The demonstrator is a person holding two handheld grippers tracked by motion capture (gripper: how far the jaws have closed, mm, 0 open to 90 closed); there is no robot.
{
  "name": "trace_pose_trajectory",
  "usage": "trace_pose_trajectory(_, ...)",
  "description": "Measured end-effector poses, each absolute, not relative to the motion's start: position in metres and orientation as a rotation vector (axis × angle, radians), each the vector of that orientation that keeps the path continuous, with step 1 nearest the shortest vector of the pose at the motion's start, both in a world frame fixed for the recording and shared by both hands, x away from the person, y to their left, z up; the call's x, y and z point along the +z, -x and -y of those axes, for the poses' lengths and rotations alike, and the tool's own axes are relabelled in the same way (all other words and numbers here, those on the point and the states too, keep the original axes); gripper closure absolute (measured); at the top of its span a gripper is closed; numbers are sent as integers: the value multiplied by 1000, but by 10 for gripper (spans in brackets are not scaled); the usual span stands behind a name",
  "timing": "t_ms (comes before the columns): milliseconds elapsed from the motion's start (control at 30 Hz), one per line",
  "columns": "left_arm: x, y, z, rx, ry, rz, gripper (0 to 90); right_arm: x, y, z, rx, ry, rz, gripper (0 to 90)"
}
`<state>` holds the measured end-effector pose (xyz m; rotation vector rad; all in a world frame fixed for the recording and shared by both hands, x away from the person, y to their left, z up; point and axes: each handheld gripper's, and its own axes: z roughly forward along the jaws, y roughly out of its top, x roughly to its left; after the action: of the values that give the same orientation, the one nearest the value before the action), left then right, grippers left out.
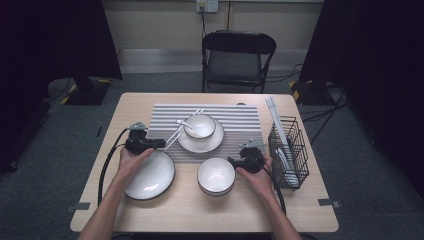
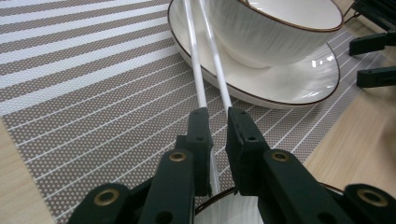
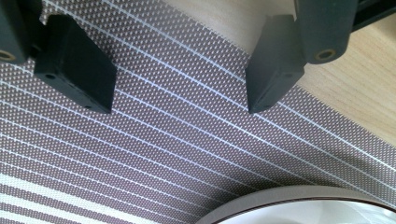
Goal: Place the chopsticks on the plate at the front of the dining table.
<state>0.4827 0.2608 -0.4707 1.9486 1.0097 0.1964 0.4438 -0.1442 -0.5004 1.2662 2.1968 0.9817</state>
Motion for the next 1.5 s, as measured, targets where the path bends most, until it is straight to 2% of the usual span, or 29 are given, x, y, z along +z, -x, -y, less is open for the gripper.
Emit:
trace_pose_trajectory(267,-474,-484,-256,172,-1958,-1001,851,-500,-444,144,982,-1267,-2196,241)
trace_pose_trajectory(700,-474,-484,-256,156,-1940,-1004,855,-500,-444,144,978,-1270,-2194,241)
trace_pose_trajectory(1133,-470,-484,-264,197,-1943,-1043,810,-500,-444,144,982,-1271,-2193,241)
trace_pose_trajectory(1233,-473,-485,-261,202,-1963,-1060,763,-500,-444,144,978,-1270,-2194,241)
trace_pose_trajectory(1500,-476,-485,-256,186,-1963,-1046,756,-500,-444,144,978,-1269,-2195,241)
